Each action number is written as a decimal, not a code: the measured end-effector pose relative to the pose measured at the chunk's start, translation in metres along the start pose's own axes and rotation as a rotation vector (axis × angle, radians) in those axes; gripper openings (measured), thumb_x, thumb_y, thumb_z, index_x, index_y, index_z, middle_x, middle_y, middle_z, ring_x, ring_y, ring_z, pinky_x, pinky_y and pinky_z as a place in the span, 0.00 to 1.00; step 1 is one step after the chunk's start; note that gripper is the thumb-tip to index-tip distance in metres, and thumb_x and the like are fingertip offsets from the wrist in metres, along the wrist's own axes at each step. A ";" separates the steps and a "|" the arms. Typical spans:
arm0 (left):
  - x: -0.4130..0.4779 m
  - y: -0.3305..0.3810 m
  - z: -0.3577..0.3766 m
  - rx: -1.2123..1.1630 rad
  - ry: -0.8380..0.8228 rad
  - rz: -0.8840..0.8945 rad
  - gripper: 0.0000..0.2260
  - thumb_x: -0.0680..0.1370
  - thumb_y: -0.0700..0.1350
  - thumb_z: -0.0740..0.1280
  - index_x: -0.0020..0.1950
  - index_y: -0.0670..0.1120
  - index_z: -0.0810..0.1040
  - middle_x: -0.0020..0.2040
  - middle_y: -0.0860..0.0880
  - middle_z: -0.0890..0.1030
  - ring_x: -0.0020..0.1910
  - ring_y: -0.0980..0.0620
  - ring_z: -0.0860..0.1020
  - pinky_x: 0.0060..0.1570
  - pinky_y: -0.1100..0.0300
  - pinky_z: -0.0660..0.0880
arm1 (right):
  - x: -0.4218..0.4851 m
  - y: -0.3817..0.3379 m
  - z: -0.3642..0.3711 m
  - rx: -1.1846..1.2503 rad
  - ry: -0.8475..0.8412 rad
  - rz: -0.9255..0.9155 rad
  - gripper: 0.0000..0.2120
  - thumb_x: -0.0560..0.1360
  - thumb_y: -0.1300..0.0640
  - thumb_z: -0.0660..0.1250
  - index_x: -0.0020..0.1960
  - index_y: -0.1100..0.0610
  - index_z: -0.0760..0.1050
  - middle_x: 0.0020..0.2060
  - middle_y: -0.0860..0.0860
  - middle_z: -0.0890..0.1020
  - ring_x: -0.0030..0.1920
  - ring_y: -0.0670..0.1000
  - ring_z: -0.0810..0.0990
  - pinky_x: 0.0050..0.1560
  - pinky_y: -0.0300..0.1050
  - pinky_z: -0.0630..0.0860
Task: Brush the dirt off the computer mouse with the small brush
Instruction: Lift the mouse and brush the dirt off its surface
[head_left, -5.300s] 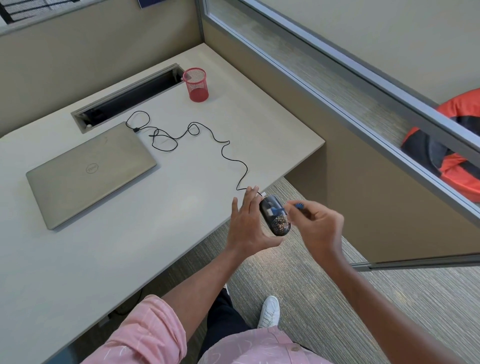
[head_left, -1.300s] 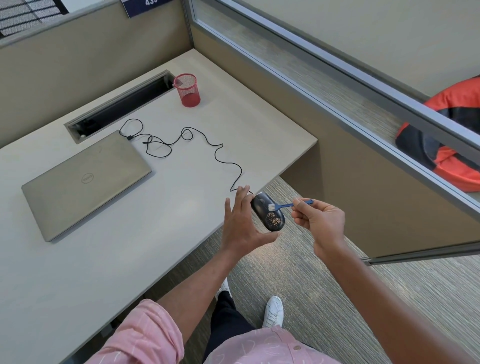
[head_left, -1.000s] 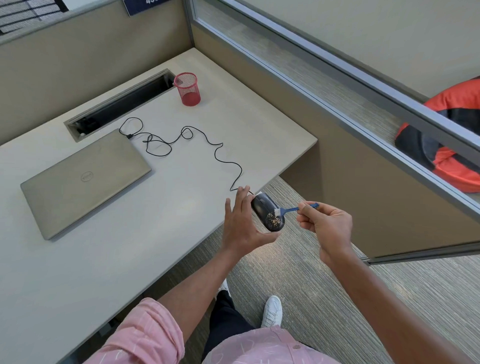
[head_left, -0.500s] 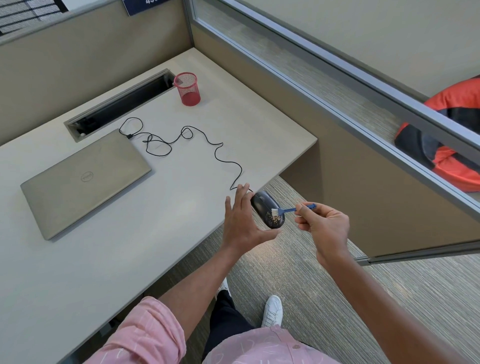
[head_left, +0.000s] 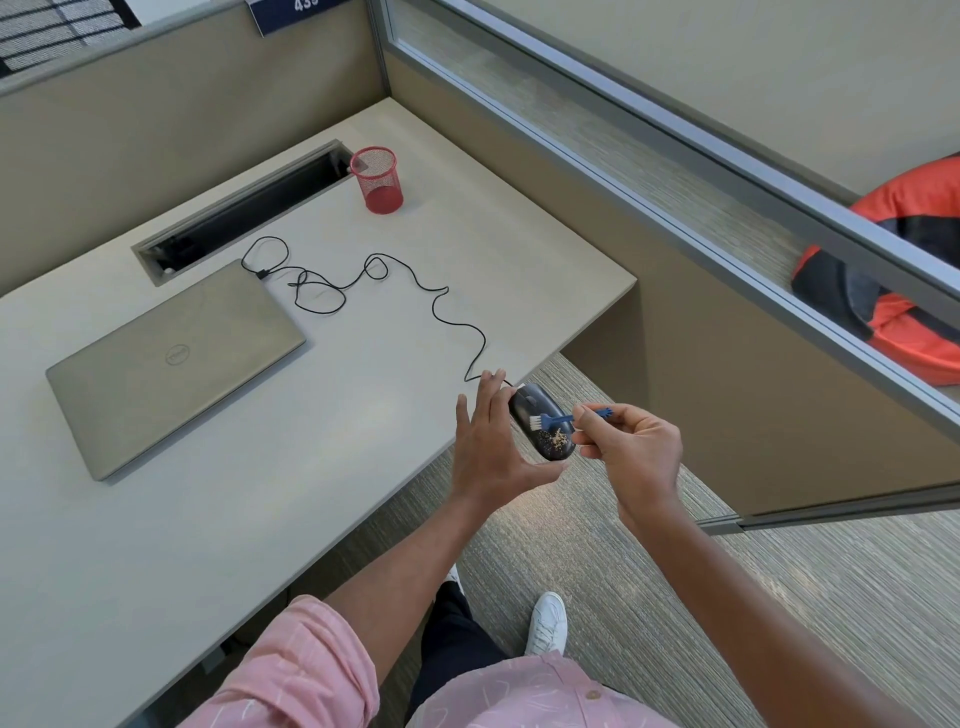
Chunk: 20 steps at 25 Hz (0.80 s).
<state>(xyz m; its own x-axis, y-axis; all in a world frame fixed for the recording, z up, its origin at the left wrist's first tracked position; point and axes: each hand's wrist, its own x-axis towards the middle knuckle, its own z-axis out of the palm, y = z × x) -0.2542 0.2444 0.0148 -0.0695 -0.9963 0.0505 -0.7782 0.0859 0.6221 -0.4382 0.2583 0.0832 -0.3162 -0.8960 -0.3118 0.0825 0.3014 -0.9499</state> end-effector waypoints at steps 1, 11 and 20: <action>0.000 0.000 0.000 0.003 0.000 -0.003 0.51 0.66 0.73 0.78 0.79 0.47 0.66 0.88 0.47 0.62 0.91 0.48 0.52 0.87 0.38 0.47 | -0.001 0.001 -0.003 -0.016 0.006 -0.009 0.03 0.77 0.61 0.83 0.45 0.57 0.91 0.36 0.57 0.90 0.35 0.50 0.88 0.37 0.39 0.83; -0.001 -0.003 -0.001 0.043 0.002 -0.013 0.53 0.65 0.73 0.78 0.80 0.46 0.66 0.88 0.47 0.62 0.91 0.47 0.52 0.87 0.37 0.49 | -0.015 -0.001 -0.009 -0.108 0.011 -0.111 0.03 0.77 0.57 0.83 0.46 0.51 0.91 0.35 0.55 0.90 0.36 0.53 0.90 0.39 0.43 0.86; 0.000 -0.003 -0.003 0.029 0.003 -0.025 0.54 0.65 0.73 0.79 0.81 0.45 0.66 0.88 0.47 0.61 0.91 0.48 0.52 0.87 0.37 0.48 | -0.027 0.007 0.001 -0.314 0.017 -0.264 0.02 0.78 0.58 0.82 0.49 0.54 0.91 0.35 0.46 0.90 0.34 0.46 0.88 0.37 0.41 0.86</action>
<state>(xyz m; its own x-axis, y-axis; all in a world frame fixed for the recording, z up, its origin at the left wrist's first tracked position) -0.2506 0.2443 0.0152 -0.0477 -0.9981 0.0377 -0.7975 0.0608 0.6002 -0.4279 0.2846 0.0847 -0.3033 -0.9513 -0.0553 -0.2949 0.1489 -0.9439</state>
